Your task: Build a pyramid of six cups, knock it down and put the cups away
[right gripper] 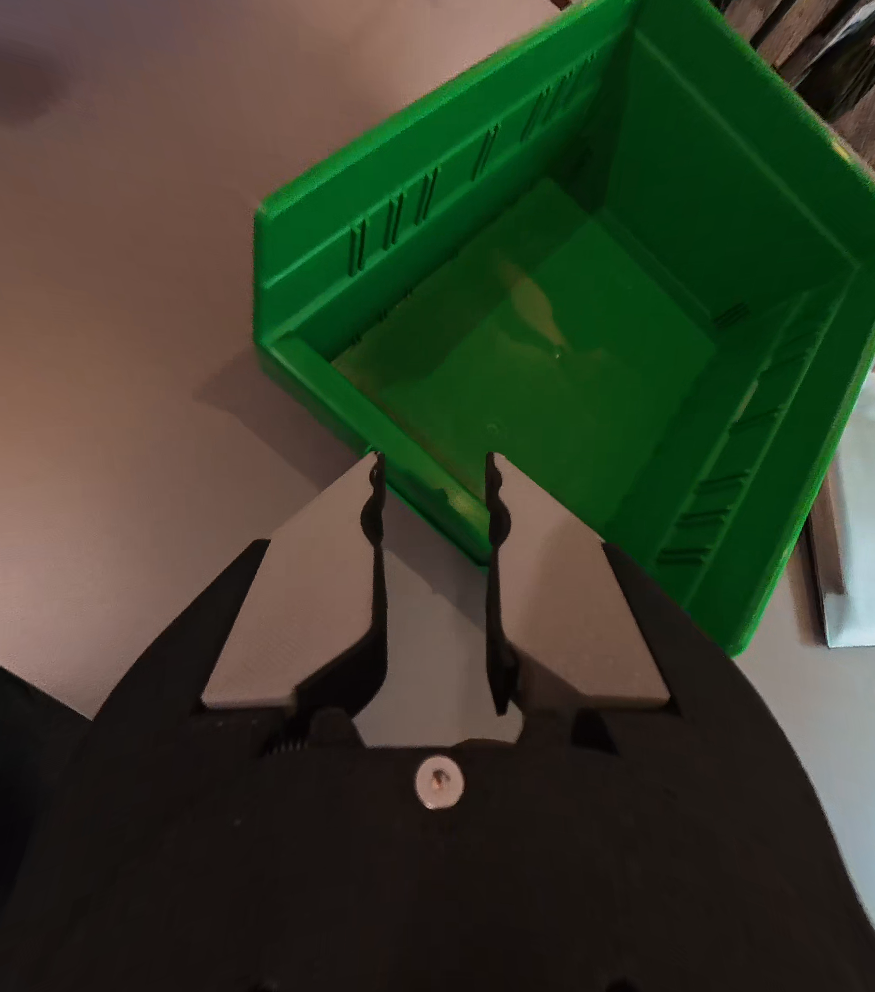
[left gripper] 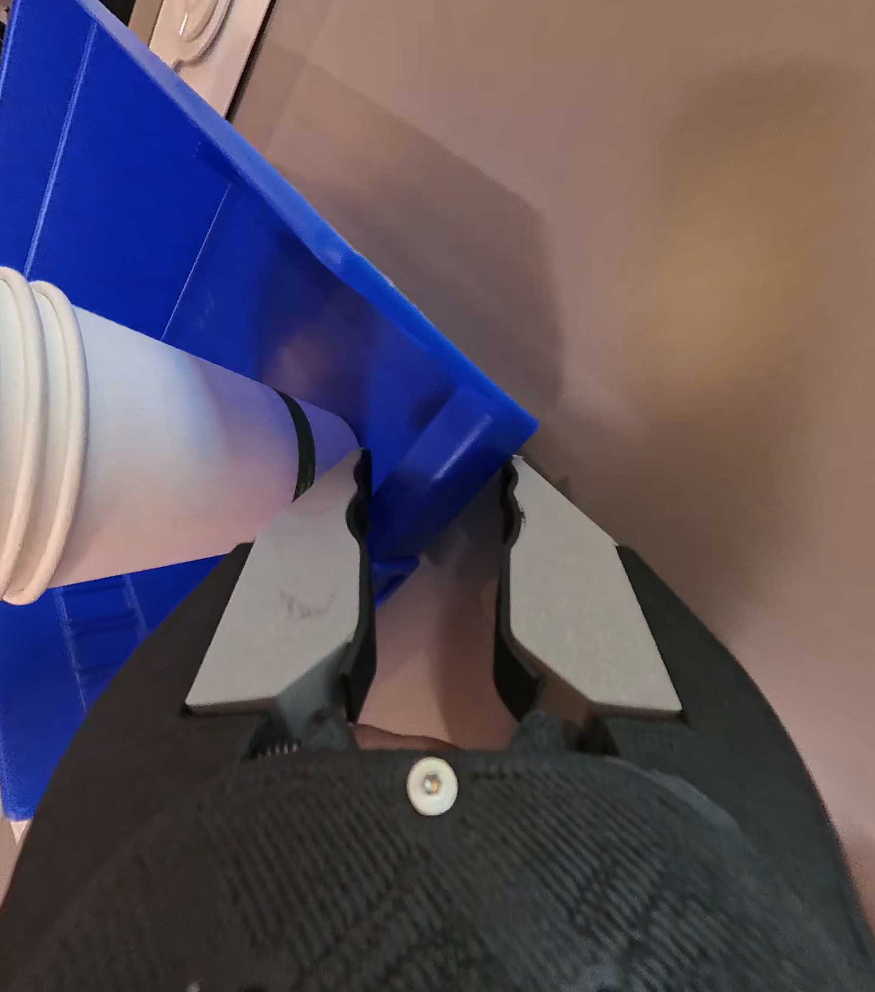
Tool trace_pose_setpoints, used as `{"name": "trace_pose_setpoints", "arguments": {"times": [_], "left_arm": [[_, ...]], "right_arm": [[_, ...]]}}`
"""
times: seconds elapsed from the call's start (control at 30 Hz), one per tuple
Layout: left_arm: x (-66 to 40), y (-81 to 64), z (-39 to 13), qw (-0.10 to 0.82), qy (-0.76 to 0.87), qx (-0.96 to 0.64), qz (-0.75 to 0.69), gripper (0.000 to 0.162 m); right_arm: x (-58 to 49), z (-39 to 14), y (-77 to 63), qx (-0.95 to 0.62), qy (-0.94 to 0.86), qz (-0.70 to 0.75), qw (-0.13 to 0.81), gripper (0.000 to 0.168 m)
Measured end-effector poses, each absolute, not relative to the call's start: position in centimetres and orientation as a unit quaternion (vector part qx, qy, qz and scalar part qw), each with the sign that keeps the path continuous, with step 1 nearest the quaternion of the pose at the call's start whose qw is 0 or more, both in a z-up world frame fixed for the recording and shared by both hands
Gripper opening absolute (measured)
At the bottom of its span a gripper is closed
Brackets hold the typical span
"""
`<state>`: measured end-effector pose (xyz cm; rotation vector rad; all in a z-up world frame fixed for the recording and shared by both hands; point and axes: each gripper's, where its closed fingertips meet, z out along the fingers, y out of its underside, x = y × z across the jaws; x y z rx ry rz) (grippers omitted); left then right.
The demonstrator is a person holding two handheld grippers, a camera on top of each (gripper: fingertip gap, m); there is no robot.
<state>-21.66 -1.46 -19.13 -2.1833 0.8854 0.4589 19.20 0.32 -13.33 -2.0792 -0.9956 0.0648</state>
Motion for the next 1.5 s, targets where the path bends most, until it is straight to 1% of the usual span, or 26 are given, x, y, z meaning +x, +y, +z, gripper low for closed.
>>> {"name": "trace_pose_setpoints", "arguments": {"times": [0.1, 0.27, 0.33, 0.43, 0.5, 0.57, 0.73, 0.8, 0.83, 0.9, 0.97, 1.03, 1.13, 1.23, 1.3, 1.33, 1.4, 1.5], "left_arm": [[-22.7, -1.8, -19.2, 0.357, 0.338, -0.853, 0.174, 0.048], [-25.1, -2.8, -19.3, 0.349, 0.325, -0.863, 0.165, 0.049], [-26.2, -3.2, -19.3, 0.344, 0.316, -0.868, 0.166, 0.049], [-27.7, -3.7, -19.3, 0.335, 0.300, -0.876, 0.173, 0.050], [-28.3, -3.9, -19.3, 0.332, 0.293, -0.879, 0.178, 0.049], [-28.5, -3.8, -19.3, 0.332, 0.287, -0.880, 0.181, 0.050], [-28.6, -3.9, -19.3, 0.325, 0.285, -0.882, 0.188, 0.050], [-28.8, -4.5, -19.3, 0.307, 0.284, -0.887, 0.195, 0.051], [-29.1, -5.0, -19.3, 0.295, 0.283, -0.890, 0.203, 0.052], [-29.5, -5.7, -18.5, 0.287, 0.281, -0.888, 0.222, 0.048], [-29.3, -6.1, -17.2, 0.305, 0.273, -0.885, 0.222, 0.047], [-29.5, -6.5, -15.5, 0.327, 0.258, -0.881, 0.224, 0.045], [-29.8, -7.0, -12.8, 0.367, 0.238, -0.867, 0.241, 0.045], [-29.1, -6.8, -9.5, 0.433, 0.216, -0.841, 0.244, 0.044], [-28.4, -6.4, -7.1, 0.489, 0.192, -0.818, 0.232, 0.040], [-28.3, -6.2, -5.8, 0.520, 0.171, -0.806, 0.227, 0.035], [-28.8, -6.0, -2.8, 0.583, 0.120, -0.771, 0.226, 0.029], [-29.7, -7.0, 1.6, 0.669, 0.057, -0.706, 0.226, 0.026]], "right_arm": [[18.2, -13.2, 0.2, -0.815, -0.404, 0.036, 0.414, 0.032], [15.5, -15.3, -0.6, -0.812, -0.434, 0.078, 0.383, 0.035], [15.3, -16.1, -0.3, -0.814, -0.438, 0.067, 0.375, 0.036], [17.0, -17.1, 0.9, -0.824, -0.432, 0.009, 0.367, 0.035], [17.7, -17.5, 1.1, -0.828, -0.429, 0.008, 0.362, 0.040], [18.3, -17.5, 1.6, -0.839, -0.407, 0.018, 0.361, 0.046], [19.9, -17.4, 3.4, -0.847, -0.364, -0.006, 0.386, 0.051], [20.4, -17.1, 3.7, -0.852, -0.347, -0.019, 0.391, 0.052], [20.5, -16.6, 3.7, -0.853, -0.340, -0.021, 0.396, 0.052], [20.1, -14.9, 3.7, -0.843, -0.327, -0.014, 0.426, 0.051], [19.4, -12.4, 3.4, -0.823, -0.318, 0.003, 0.471, 0.048], [18.4, -10.4, 2.4, -0.805, -0.321, 0.033, 0.498, 0.050], [15.7, -7.8, 0.0, -0.775, -0.340, 0.118, 0.519, 0.054], [12.1, -6.2, -2.7, -0.736, -0.371, 0.207, 0.527, 0.057], [9.9, -6.2, -3.8, -0.712, -0.389, 0.243, 0.532, 0.056], [9.0, -6.4, -3.8, -0.705, -0.391, 0.250, 0.536, 0.055], [7.4, -7.8, -3.4, -0.704, -0.390, 0.254, 0.536, 0.055], [5.9, -10.5, -2.3, -0.700, -0.390, 0.255, 0.540, 0.055]]}}
